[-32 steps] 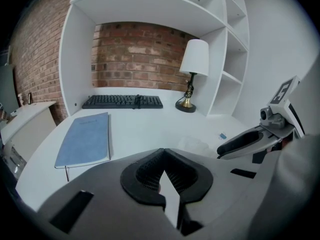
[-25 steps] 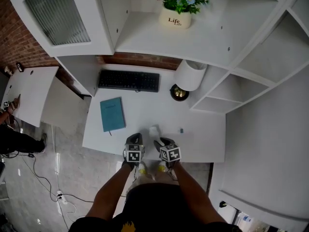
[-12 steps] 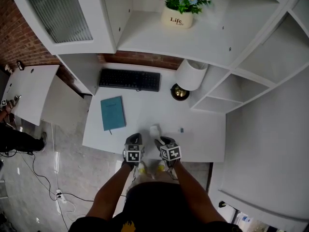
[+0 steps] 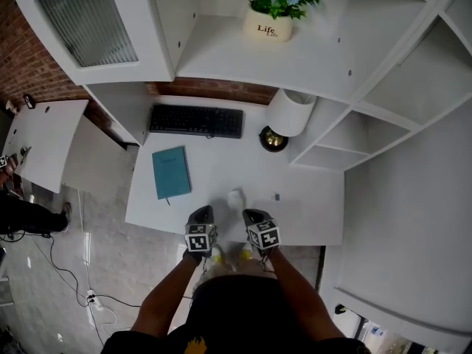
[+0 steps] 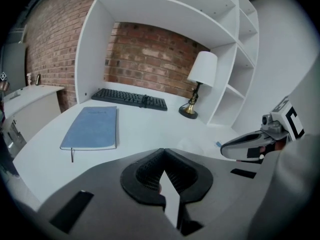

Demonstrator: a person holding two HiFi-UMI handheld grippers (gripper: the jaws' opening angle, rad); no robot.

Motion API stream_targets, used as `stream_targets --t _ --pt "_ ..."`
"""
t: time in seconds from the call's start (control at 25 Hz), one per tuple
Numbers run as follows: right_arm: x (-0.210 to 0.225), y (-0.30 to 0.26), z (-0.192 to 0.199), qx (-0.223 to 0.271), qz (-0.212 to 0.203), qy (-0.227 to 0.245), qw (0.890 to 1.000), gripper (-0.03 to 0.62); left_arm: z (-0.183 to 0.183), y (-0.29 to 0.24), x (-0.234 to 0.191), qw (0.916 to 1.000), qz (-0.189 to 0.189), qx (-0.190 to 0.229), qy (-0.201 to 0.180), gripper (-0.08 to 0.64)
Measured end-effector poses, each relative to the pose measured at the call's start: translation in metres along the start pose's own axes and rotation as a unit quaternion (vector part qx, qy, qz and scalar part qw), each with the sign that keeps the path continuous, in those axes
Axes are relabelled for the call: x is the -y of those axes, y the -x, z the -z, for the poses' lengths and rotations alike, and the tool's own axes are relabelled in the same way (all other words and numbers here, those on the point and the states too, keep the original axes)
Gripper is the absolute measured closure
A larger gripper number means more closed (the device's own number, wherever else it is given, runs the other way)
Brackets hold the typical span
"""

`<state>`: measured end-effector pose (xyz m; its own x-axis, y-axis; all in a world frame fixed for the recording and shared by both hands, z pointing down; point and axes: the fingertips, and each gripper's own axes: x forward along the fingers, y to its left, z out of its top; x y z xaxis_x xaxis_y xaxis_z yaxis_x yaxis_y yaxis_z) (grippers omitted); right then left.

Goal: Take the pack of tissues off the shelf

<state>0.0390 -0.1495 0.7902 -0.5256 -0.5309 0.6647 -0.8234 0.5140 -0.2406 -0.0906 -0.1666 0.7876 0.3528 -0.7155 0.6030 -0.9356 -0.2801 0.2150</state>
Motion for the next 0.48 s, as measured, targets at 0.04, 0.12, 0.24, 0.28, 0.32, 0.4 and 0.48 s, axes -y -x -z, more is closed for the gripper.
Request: stream_targets --t 0.04,0.12,0.24,0.28,0.32,0.4,0.48 --pt "0.000 0.004 -0.003 0.006 0.001 0.008 1.000 0.578 0.001 0.003 -0.002 1.0000 0.000 0.004 0.000 0.543" --pt "-0.001 0.015 -0.007 0.014 0.002 0.013 1.000 0.589 0.007 0.010 -0.005 1.0000 -0.003 0.002 -0.002 0.543" --pt "0.001 0.031 -0.011 0.027 0.006 0.011 1.000 0.591 0.004 0.025 -0.008 0.9998 -0.013 0.002 0.012 0.543" --pt "0.001 0.038 -0.016 0.035 0.008 0.011 0.999 0.591 -0.002 0.029 -0.008 0.9997 -0.014 0.008 0.017 0.543" --pt "0.002 0.045 -0.021 0.044 0.011 0.010 0.999 0.591 -0.008 0.033 -0.007 0.9996 -0.015 0.015 0.020 0.543" --pt "0.004 0.060 -0.034 0.064 0.016 0.008 0.998 0.591 -0.022 0.041 -0.005 0.9993 -0.012 0.030 0.018 0.543" --pt "0.007 0.076 -0.049 0.084 0.022 0.004 0.996 0.591 -0.037 0.048 -0.002 0.9989 -0.009 0.045 0.012 0.543"
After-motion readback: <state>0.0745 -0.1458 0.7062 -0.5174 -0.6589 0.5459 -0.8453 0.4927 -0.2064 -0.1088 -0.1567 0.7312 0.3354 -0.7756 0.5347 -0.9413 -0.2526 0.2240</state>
